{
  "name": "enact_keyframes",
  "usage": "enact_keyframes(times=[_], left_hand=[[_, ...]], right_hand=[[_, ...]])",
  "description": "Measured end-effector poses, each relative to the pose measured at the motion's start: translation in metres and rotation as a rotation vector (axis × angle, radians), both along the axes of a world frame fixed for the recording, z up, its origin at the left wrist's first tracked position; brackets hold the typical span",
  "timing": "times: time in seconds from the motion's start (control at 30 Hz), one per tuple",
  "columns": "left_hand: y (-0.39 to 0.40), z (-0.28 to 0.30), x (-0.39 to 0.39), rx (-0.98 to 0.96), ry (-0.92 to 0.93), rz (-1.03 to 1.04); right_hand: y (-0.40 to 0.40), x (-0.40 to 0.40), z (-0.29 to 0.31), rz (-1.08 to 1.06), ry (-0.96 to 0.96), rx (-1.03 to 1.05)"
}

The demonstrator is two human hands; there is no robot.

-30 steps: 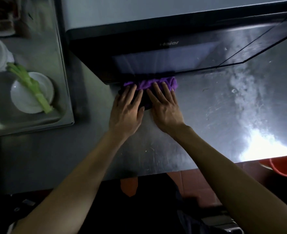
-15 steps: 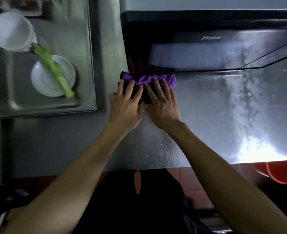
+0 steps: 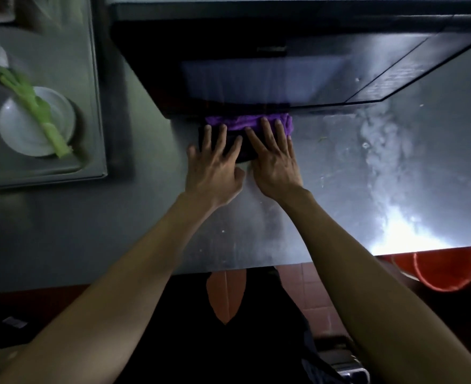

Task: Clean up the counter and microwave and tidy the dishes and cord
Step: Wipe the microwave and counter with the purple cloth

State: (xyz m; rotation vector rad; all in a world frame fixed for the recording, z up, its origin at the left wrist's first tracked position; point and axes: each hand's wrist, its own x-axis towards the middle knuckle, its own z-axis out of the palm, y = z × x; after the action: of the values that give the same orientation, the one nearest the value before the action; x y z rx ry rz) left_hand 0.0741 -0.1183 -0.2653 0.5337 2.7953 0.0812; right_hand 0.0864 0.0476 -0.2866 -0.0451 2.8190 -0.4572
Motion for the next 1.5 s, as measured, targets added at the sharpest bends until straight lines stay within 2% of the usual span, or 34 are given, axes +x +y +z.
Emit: enact_keyframes(times=[0.1, 0.37, 0.8, 1.17, 1.5], left_hand=[[0.037, 0.002, -0.006, 0.012, -0.060, 0.002], [0.127, -0.006, -0.011, -0.030, -0.041, -0.021], [0.211, -0.010, -0.007, 0.059, -0.059, -0.028], [0.150, -0.015, 0.047, 0.086, 0.000, -0.022], [0.005, -0.017, 0.069, 0.044, 0.126, 0.081]], right_hand=[[0.044, 0.002, 0.001, 0.003, 0.006, -0.010], [0.136, 0.006, -0.005, 0.000, 0.035, 0.020], [0.221, 0.010, -0.004, -0.064, 0.073, 0.017], [0.161, 0.058, -0.004, -0.030, 0.085, 0.019], [0.018, 0.057, -0.004, 0.099, 0.059, 0.001]])
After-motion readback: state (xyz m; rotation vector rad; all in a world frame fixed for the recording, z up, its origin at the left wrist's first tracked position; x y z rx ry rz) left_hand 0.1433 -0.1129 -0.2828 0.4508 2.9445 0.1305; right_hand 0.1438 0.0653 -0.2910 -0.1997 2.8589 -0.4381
